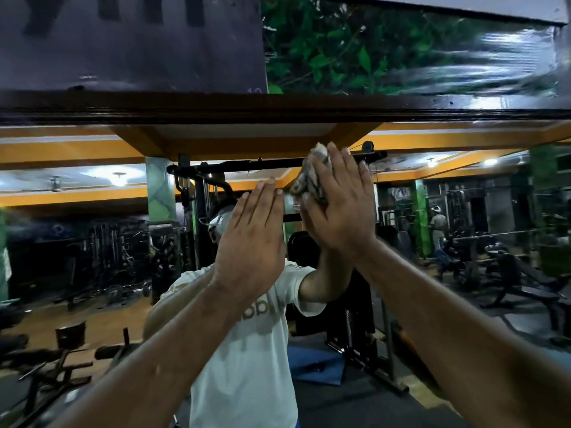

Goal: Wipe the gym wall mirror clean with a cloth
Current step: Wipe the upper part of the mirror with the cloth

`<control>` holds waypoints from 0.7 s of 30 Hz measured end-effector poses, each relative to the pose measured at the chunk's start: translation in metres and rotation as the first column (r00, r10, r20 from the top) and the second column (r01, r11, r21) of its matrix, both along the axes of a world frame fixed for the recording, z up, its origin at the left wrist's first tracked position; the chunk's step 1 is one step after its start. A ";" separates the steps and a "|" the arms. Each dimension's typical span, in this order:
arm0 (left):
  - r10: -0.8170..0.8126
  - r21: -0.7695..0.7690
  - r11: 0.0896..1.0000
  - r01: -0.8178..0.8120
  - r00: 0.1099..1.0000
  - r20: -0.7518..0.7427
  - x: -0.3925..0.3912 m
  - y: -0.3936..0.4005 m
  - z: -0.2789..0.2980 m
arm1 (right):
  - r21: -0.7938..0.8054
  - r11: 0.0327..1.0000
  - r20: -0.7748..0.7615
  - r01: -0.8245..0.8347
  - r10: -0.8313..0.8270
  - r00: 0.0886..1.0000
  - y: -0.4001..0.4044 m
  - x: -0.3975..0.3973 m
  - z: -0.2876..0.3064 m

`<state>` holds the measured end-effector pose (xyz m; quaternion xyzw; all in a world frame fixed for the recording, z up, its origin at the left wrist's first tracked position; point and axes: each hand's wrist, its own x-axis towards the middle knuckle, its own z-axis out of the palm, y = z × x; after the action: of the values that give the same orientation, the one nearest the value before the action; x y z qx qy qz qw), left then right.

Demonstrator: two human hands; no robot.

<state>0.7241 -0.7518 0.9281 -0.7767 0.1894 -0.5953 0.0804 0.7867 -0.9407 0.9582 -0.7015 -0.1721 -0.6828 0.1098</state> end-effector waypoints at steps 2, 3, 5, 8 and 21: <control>-0.010 -0.027 1.000 0.010 1.000 -0.006 0.000 -0.005 -0.003 | -0.118 0.993 0.021 -0.030 0.032 0.999 0.001 0.003 -0.017; -0.022 -0.036 0.999 0.021 1.000 -0.014 0.000 -0.007 -0.005 | -0.215 0.976 0.036 -0.024 0.032 0.999 -0.005 0.004 -0.027; -0.032 -0.038 0.999 0.032 0.999 -0.023 0.001 -0.009 -0.009 | -0.371 0.929 0.036 0.007 0.007 0.999 -0.026 0.006 -0.035; -0.014 -0.018 1.000 0.013 0.999 -0.033 0.004 -0.015 -0.010 | -0.246 0.968 0.043 0.041 -0.031 0.999 -0.052 0.013 -0.017; -0.067 -0.099 0.992 0.076 0.994 0.089 0.023 -0.050 -0.008 | -0.107 0.994 0.006 0.008 -0.007 1.000 -0.076 0.019 -0.007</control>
<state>0.7469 -0.8014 0.9204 -0.7462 0.1828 -0.6396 0.0274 0.8054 -1.0167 0.9514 -0.7052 -0.2062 -0.6748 0.0689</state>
